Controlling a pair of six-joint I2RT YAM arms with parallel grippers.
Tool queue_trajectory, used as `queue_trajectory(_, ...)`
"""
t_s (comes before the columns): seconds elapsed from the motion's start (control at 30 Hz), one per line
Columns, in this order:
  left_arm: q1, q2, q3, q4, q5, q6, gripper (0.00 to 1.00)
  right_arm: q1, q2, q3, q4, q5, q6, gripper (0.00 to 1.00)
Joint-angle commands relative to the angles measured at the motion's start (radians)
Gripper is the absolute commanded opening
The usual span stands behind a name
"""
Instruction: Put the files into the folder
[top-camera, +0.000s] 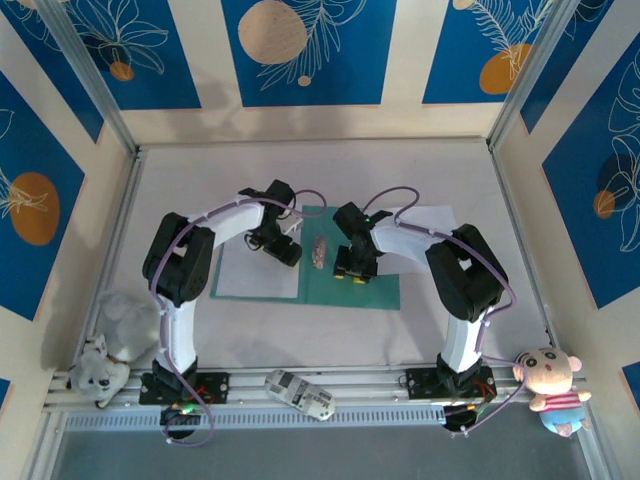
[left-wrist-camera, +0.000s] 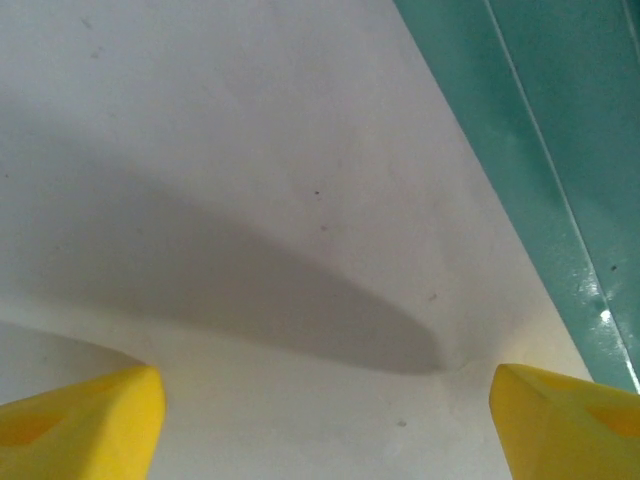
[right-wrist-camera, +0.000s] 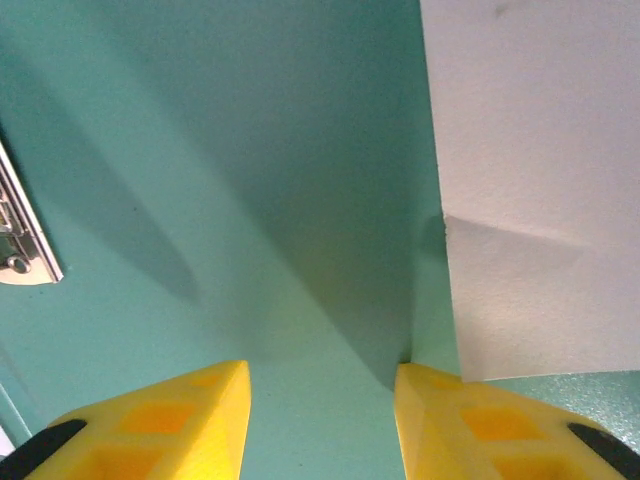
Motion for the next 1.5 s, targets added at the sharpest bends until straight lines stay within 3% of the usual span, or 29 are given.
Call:
queue_trajectory(0.0,-0.006,0.007,-0.036,-0.002,0.014,0.067,0.85,-0.001,0.038,-0.007,0.033,-0.028,0.010,0.43)
queue_trajectory(0.6,-0.005,0.029,-0.033,-0.081,-0.048,0.223,0.86,-0.031,0.042,-0.024,0.065,-0.041,-0.013,0.43)
queue_trajectory(0.93,-0.013,-0.016,-0.091,-0.039,-0.067,0.294,0.86,-0.033,0.039,-0.027,0.069,-0.042,-0.014,0.44)
queue_trajectory(1.23,-0.014,-0.007,-0.074,-0.051,-0.084,0.258,0.86,-0.032,0.034,-0.029,0.066,-0.043,-0.017,0.44)
queue_trajectory(1.47,-0.012,-0.011,-0.066,-0.052,-0.083,0.149,0.87,-0.032,0.022,-0.037,0.069,-0.041,-0.007,0.44)
